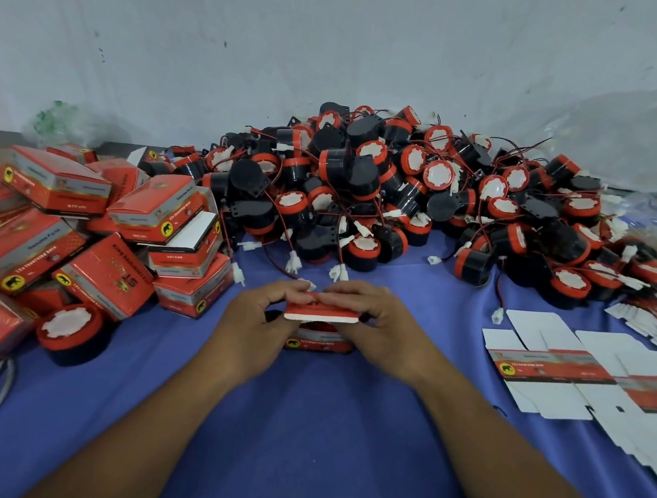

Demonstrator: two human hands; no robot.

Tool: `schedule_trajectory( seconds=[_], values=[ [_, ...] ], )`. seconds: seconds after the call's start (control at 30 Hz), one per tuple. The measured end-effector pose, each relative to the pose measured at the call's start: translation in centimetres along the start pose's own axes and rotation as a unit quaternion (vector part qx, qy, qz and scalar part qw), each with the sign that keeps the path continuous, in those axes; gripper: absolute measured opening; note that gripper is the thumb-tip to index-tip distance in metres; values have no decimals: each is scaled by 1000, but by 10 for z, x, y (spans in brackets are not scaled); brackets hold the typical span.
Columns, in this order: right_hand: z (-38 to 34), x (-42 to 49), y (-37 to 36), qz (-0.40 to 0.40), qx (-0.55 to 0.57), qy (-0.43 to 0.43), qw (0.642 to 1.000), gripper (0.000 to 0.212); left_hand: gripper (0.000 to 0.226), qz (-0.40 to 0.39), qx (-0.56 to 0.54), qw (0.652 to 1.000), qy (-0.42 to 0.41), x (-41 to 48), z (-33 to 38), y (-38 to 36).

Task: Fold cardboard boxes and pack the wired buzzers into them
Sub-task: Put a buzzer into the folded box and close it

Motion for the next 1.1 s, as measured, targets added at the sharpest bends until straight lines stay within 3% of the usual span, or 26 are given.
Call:
schedule_trajectory(
  seconds=[0.1,0.23,0.37,0.67,0.87,0.97,1.1],
  values=[
    [0,-6,4,-57,26,-19,998,39,40,-54,12,998,5,-2,-2,5],
    [2,-7,2,-34,10,2,999,46,51,-121,-1,993,-3,-9,1,10],
    [2,-6,3,-27,40,-1,999,37,50,-90,13,996,-17,-8,8,11],
    [-2,-3,4,15,-29,45,998,25,46,-74,56,995,-47,-7,14,11],
    [-7,-8,-3,-39,-128,66,989,44,42,-89,31,995,-32,-9,6,8],
    [-11,-10,-6,-87,-209,33,973,53,41,-76,55,995,-43,-9,5,7],
    [-10,-18,-10,-141,-291,17,946,79,44,-103,50,993,-43,-10,4,10]
  ],
)
Point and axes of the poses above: each hand's wrist, its own x-axis towards the middle knuckle, its own y-axis out of the back of the hand, z = x × y, the point moved 2 cm from there along x, towards the middle knuckle, and after that the axes turned 1 degree about -x, right-handed, at the moved point
